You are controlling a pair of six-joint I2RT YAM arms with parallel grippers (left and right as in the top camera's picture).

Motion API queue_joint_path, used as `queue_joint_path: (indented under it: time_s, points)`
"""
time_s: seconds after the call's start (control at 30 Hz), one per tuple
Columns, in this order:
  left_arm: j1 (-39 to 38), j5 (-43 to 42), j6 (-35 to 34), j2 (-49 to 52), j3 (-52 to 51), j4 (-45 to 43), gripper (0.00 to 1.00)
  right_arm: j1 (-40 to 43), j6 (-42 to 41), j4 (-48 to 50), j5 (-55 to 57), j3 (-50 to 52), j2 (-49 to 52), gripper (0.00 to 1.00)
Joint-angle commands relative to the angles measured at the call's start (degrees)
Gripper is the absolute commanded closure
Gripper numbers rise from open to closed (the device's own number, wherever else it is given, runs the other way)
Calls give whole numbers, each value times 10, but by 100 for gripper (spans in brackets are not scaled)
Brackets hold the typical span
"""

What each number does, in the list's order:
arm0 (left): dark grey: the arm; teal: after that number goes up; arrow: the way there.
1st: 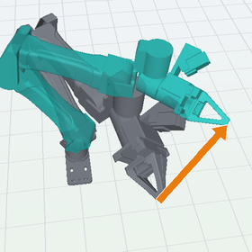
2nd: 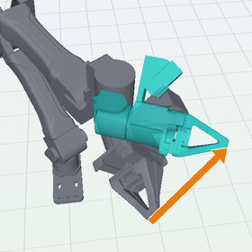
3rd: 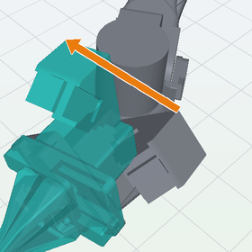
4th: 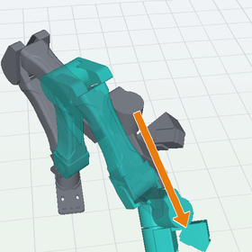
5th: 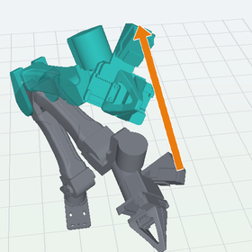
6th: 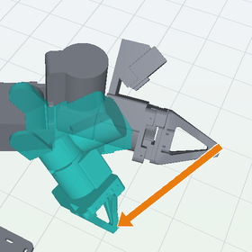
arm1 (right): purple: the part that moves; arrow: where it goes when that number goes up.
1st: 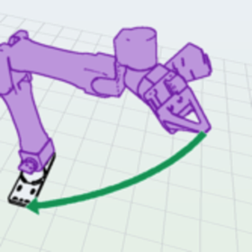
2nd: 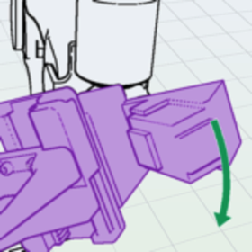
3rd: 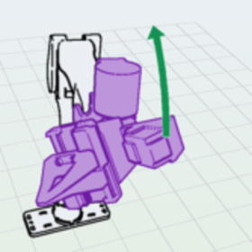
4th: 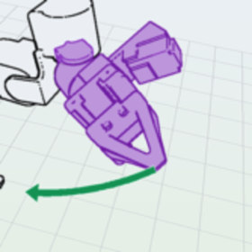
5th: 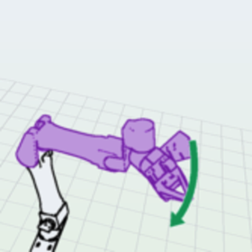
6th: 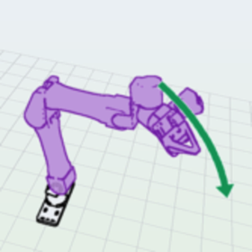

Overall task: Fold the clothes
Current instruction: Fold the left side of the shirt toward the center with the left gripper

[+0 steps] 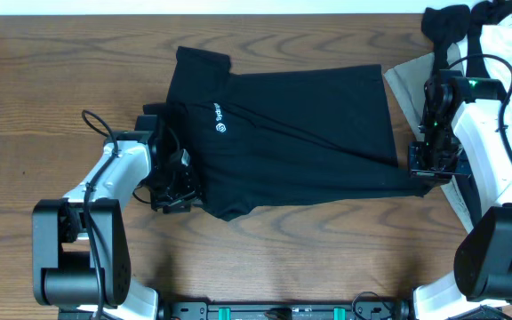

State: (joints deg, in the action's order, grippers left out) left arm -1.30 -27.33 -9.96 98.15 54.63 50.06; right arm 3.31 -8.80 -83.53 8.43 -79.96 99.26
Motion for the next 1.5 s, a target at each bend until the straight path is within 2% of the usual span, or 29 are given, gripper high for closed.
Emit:
queue_joint_path:
  time_s: [0.0, 0.17, 0.27, 0.33, 0.53, 0.87, 1.03, 1.2, 1.47]
  points:
    - [0, -8, -5, 3, -1, -7, 65, 8, -10, -1, 3, 2, -7, 99]
    - [0, -8, -5, 3, -1, -18, 67, 8, -10, -1, 3, 2, -7, 99]
    - [0, -8, -5, 3, -1, -20, 80, 8, -10, -1, 3, 2, -7, 99]
    - [0, -8, -4, 2, -1, -20, 94, 8, -10, -1, 3, 2, -7, 99]
    - [0, -7, -2, -64, 1, 16, 94, 8, -10, 0, 3, 2, -7, 99]
    - [0, 2, -2, -364, 1, 61, 94, 8, -10, -1, -1, 2, -8, 99]
    - [0, 46, -3, -468, 1, 80, 94, 8, 4, 4, -49, 2, -19, 99]
    - [0, 126, -7, -512, 1, 111, 94, 8, 12, 4, -69, 2, -45, 99]
    - [0, 135, -7, -510, 1, 93, 94, 8, 12, -14, -72, 2, -121, 99]
